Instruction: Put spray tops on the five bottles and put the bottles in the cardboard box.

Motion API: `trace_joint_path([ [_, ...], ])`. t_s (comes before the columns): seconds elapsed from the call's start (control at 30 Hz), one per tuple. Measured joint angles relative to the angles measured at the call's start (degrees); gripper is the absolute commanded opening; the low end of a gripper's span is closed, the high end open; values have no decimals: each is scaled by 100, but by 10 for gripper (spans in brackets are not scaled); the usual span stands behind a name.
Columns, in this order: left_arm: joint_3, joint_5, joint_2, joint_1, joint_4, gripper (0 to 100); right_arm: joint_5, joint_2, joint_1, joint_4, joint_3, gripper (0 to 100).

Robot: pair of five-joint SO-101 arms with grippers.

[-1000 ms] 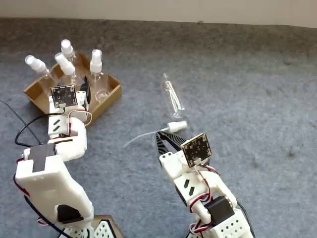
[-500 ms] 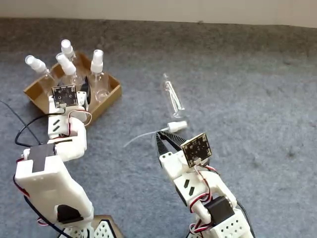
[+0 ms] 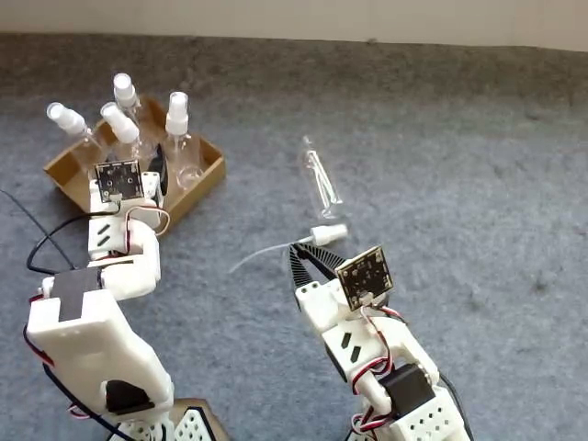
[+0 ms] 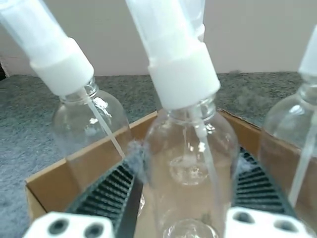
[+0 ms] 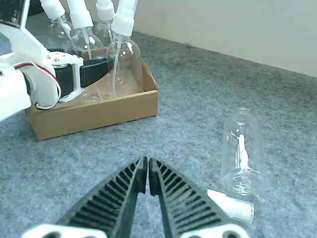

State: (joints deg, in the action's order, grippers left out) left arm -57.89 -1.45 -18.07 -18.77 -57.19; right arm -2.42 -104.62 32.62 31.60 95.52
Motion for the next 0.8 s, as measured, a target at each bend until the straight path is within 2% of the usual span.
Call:
trace_joint_path([
  [0.27,-70,0,9,-9,0,229,0,0,0,0,0,9],
  [0.8,-220,-18,-26,-26,53,232,0,0,0,0,0,9],
])
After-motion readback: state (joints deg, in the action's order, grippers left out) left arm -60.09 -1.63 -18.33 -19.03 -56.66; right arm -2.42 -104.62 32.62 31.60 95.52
